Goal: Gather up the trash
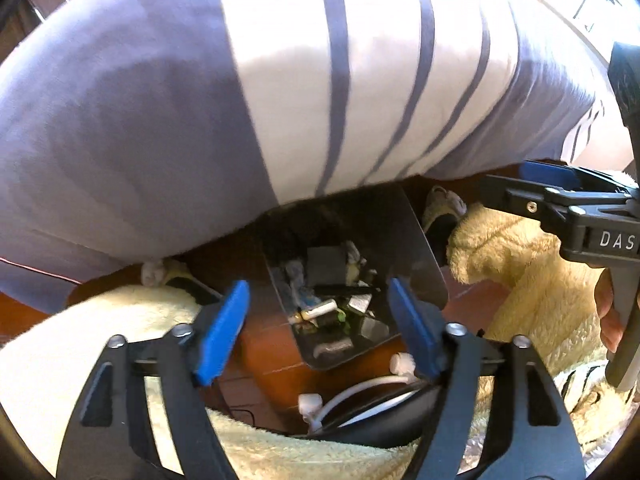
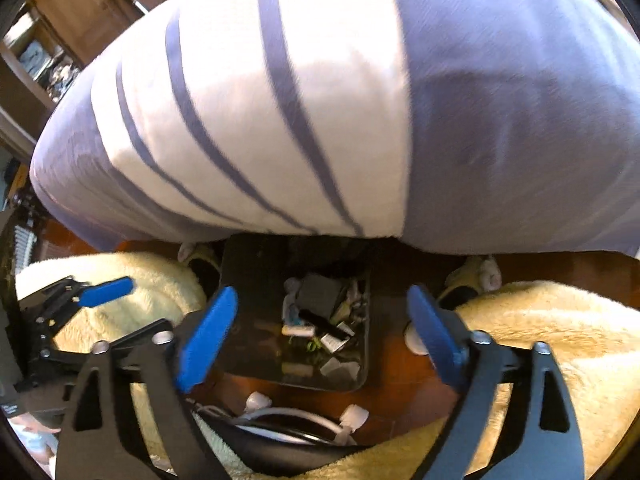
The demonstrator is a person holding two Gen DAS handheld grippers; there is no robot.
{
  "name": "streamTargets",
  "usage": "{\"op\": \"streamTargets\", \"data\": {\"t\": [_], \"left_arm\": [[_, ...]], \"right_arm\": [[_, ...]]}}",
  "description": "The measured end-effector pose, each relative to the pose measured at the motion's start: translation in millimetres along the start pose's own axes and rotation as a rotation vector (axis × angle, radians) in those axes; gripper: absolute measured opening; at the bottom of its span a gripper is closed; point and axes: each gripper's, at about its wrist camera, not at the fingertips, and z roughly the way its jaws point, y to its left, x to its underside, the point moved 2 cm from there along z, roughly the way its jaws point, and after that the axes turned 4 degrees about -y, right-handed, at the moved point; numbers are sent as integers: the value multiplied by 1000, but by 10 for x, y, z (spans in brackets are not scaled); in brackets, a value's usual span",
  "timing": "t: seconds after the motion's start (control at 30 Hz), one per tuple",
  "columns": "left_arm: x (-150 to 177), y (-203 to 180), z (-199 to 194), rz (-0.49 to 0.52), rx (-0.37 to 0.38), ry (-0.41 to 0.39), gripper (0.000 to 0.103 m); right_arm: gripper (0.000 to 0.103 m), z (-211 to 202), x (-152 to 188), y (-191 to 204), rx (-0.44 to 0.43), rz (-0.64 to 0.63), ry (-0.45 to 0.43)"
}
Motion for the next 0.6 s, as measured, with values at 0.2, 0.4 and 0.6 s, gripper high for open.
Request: {"op": "streamTargets", "data": {"t": [0.2,0.4,0.6], "left_arm": [[-177,80,-480,3,-51,-117,92],[-465,139,-1268,-17,-137,-333,95],[-640,139,-1929,-45,-153,-520,95]], "right_arm": [[98,-420,-149,-46,74,-15,-102],[100,-1265,-402,5,184,-43,-361],[100,-2068,-542,109,287,-69,-612]]}}
